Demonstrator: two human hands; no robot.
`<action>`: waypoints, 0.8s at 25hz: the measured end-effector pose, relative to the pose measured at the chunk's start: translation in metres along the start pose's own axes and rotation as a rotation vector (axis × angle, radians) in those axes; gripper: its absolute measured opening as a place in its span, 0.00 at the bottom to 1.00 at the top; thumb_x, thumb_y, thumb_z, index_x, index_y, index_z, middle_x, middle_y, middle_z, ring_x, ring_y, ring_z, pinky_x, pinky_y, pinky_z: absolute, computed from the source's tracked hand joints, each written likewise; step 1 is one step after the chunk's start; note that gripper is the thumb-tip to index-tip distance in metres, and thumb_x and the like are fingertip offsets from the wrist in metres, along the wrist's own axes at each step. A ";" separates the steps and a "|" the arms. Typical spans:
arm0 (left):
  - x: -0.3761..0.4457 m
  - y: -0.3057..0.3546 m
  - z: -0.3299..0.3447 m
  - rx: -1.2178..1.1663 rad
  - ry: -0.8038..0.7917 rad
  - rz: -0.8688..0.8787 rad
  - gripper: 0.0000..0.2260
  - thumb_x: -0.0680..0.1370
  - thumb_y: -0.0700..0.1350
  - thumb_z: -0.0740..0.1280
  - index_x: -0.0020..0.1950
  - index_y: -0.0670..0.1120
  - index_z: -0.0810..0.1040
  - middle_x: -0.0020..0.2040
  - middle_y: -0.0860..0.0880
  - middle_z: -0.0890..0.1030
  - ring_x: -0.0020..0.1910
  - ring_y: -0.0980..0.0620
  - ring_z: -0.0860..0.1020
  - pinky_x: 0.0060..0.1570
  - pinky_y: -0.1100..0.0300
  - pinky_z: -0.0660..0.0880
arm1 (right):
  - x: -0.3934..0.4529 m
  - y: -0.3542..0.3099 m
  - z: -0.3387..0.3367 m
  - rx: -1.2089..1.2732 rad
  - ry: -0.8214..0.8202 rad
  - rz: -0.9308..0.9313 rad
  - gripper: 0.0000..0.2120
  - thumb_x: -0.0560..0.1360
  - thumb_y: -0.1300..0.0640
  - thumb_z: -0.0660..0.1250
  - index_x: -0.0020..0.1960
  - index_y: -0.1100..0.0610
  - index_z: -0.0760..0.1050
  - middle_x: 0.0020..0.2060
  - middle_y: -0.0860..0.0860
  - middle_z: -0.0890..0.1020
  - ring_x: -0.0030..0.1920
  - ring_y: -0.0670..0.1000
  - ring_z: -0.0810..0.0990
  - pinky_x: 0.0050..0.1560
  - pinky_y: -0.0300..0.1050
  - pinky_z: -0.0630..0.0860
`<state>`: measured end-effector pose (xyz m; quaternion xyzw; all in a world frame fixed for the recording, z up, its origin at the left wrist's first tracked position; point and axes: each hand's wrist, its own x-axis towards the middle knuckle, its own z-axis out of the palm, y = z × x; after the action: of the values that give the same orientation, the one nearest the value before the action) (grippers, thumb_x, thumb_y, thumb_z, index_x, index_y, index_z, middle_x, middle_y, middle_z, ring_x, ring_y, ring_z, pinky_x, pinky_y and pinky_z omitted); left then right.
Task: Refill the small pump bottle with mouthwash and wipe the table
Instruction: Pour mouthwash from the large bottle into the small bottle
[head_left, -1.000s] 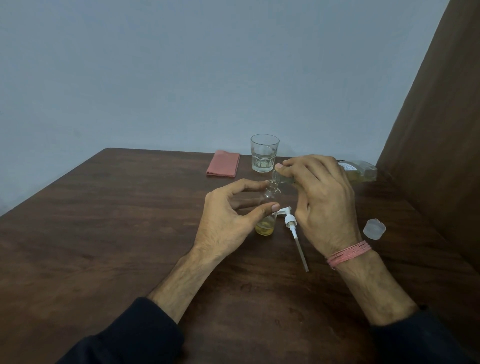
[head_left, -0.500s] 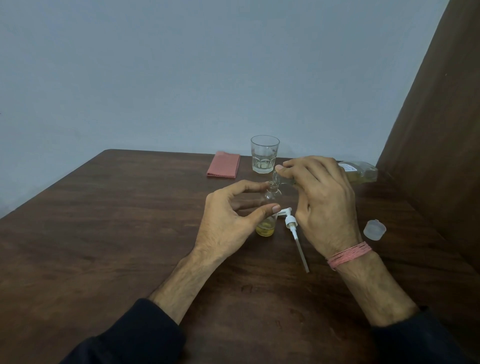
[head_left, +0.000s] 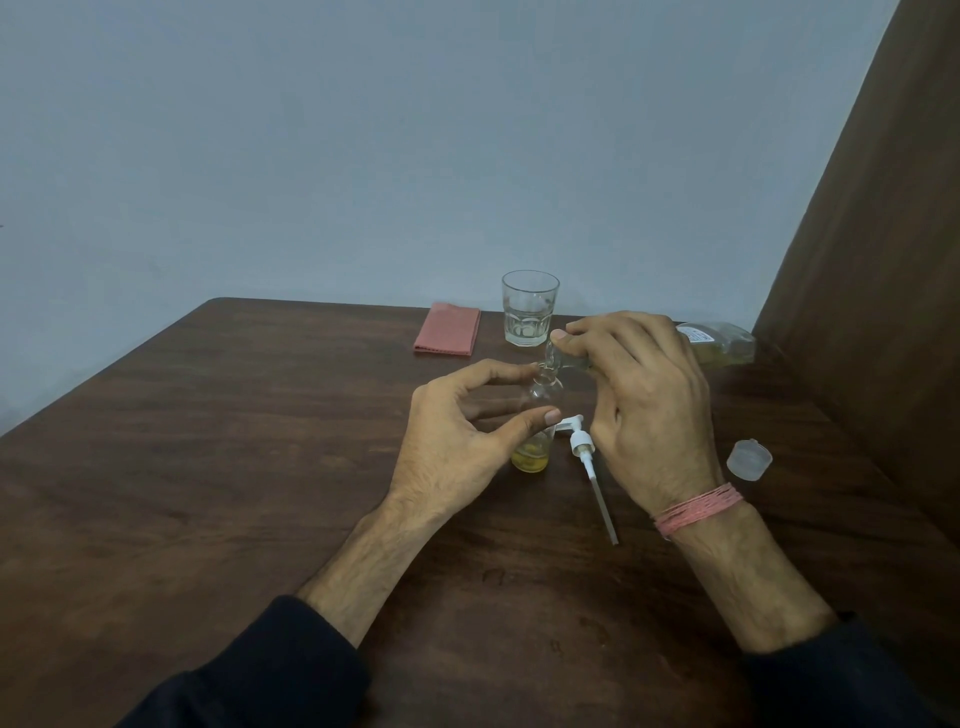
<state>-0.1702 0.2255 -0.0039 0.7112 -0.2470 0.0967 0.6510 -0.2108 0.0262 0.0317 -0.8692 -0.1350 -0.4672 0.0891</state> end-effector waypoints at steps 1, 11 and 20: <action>0.000 0.001 0.000 0.002 -0.002 0.000 0.18 0.74 0.46 0.88 0.63 0.56 0.90 0.58 0.61 0.92 0.55 0.61 0.92 0.53 0.65 0.87 | 0.000 0.000 0.000 0.002 -0.001 0.000 0.29 0.71 0.76 0.72 0.67 0.53 0.82 0.59 0.48 0.85 0.63 0.56 0.78 0.64 0.54 0.75; 0.000 0.000 0.000 0.008 0.005 -0.003 0.19 0.74 0.48 0.88 0.64 0.54 0.91 0.58 0.57 0.93 0.56 0.60 0.92 0.54 0.62 0.88 | 0.001 0.000 -0.002 -0.002 -0.006 -0.002 0.28 0.71 0.75 0.71 0.67 0.54 0.83 0.60 0.49 0.85 0.64 0.57 0.78 0.64 0.54 0.76; 0.000 0.000 0.000 0.003 0.000 0.008 0.19 0.75 0.46 0.88 0.64 0.54 0.91 0.57 0.59 0.93 0.55 0.60 0.92 0.54 0.64 0.88 | 0.001 0.000 -0.001 -0.008 -0.010 0.004 0.28 0.72 0.75 0.72 0.67 0.54 0.82 0.60 0.49 0.85 0.64 0.57 0.78 0.64 0.54 0.76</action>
<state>-0.1705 0.2254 -0.0036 0.7111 -0.2499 0.0996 0.6496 -0.2114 0.0261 0.0329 -0.8722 -0.1320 -0.4631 0.0859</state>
